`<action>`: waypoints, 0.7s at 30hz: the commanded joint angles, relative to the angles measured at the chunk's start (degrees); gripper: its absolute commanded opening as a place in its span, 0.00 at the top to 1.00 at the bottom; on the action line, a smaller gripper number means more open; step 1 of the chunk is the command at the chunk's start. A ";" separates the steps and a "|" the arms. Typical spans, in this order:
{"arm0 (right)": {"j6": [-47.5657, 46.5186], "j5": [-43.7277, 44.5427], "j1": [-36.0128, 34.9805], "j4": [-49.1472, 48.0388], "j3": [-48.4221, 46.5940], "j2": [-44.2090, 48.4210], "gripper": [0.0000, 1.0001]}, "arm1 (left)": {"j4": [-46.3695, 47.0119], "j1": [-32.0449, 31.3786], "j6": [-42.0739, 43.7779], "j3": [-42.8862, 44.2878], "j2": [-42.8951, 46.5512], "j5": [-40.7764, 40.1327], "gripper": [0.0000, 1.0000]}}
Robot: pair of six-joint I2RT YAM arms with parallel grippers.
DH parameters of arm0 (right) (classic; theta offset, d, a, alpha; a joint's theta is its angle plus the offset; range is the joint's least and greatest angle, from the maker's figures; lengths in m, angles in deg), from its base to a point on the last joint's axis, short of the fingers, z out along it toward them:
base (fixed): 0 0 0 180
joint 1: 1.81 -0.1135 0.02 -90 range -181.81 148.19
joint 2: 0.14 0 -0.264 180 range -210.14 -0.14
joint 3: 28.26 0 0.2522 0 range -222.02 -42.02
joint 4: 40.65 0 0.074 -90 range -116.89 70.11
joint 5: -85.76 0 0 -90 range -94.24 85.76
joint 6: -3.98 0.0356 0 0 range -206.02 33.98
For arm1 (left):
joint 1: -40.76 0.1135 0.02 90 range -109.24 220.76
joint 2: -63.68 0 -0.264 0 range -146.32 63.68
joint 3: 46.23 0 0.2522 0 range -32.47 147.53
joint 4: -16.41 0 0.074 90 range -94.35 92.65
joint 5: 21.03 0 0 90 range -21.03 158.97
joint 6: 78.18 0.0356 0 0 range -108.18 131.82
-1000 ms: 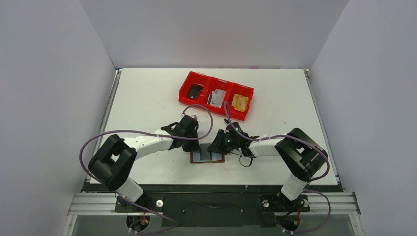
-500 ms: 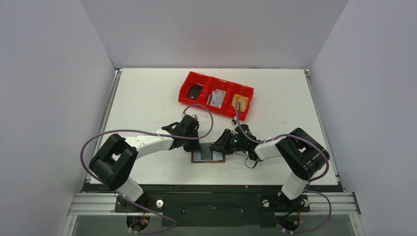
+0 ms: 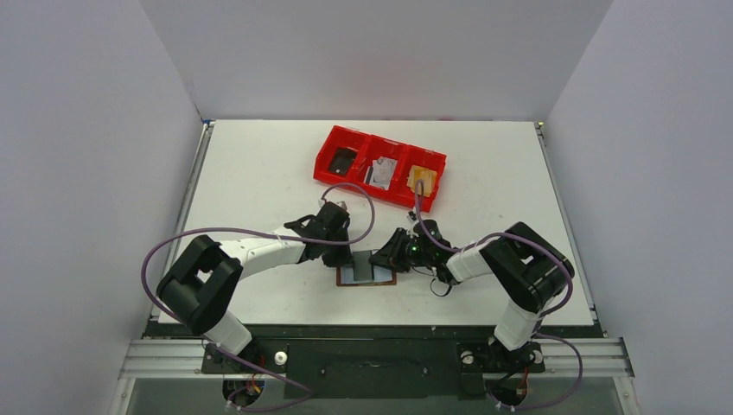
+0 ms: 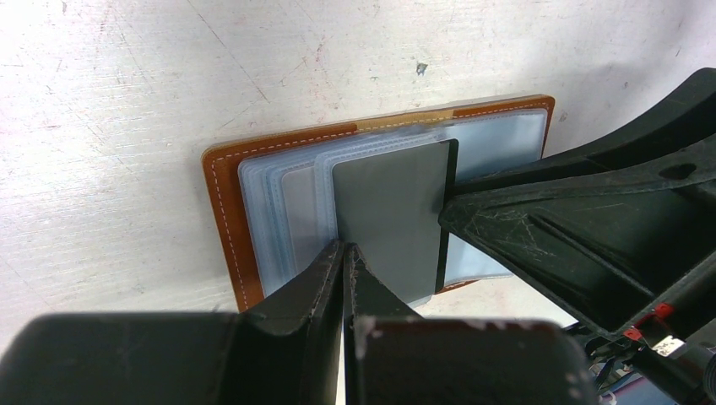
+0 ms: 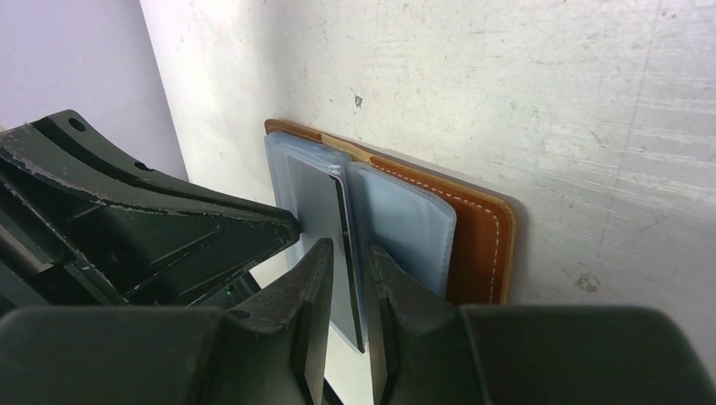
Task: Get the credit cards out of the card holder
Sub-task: Remove the credit card from the card holder.
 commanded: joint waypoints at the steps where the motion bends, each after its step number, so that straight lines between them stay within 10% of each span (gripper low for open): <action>1: -2.19 1.38 -0.01 0.59 -1.00 0.18 0.82 | -3.23 -0.34 0.77 -0.79 -2.62 -2.29 1.00; 21: 1.40 -1.29 0.20 -7.17 0.78 -1.85 1.00 | -3.22 -0.17 0.52 -1.40 -2.98 -2.28 1.00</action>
